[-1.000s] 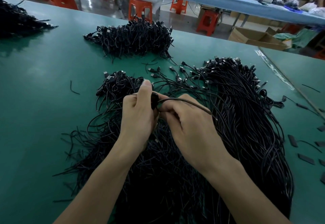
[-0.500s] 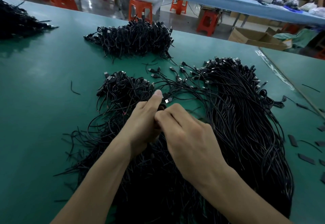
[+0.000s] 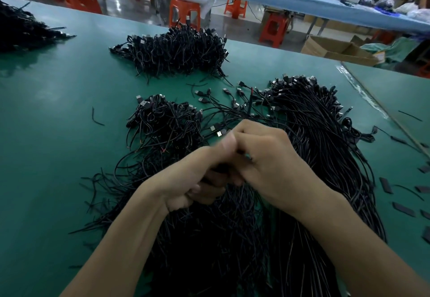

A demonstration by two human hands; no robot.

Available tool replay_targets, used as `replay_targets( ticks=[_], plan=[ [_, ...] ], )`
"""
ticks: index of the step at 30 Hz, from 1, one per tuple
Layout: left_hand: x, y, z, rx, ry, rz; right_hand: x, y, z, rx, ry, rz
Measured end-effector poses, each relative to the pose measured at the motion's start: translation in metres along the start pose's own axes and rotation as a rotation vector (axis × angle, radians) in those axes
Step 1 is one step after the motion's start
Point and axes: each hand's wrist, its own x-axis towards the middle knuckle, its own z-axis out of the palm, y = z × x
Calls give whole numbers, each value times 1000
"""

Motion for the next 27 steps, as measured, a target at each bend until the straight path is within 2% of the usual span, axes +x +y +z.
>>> replay_targets(
  ticks=[3, 8, 11, 15, 19, 21, 24, 27],
  plan=[
    [-4, 5, 0, 190, -47, 30, 0, 3, -5, 22, -12, 40],
    [0, 1, 7, 388, 85, 82, -3, 1, -2, -48, -55, 79],
    [3, -2, 8, 416, 156, 134, -8, -3, 2, -153, 6, 53],
    [5, 0, 8, 359, 276, 239, -14, -1, 9, -241, 201, -2],
    [5, 2, 8, 196, 433, 253, -18, 7, 21, -109, 356, 113],
    [4, 3, 8, 59, 406, 256, -18, 10, 26, 45, 392, 209],
    [1, 5, 10, -48, 281, 266, -15, 12, 29, 296, 439, 304],
    [1, 5, 14, -40, 237, 229, -9, 8, 27, 304, 433, 254]
  ],
)
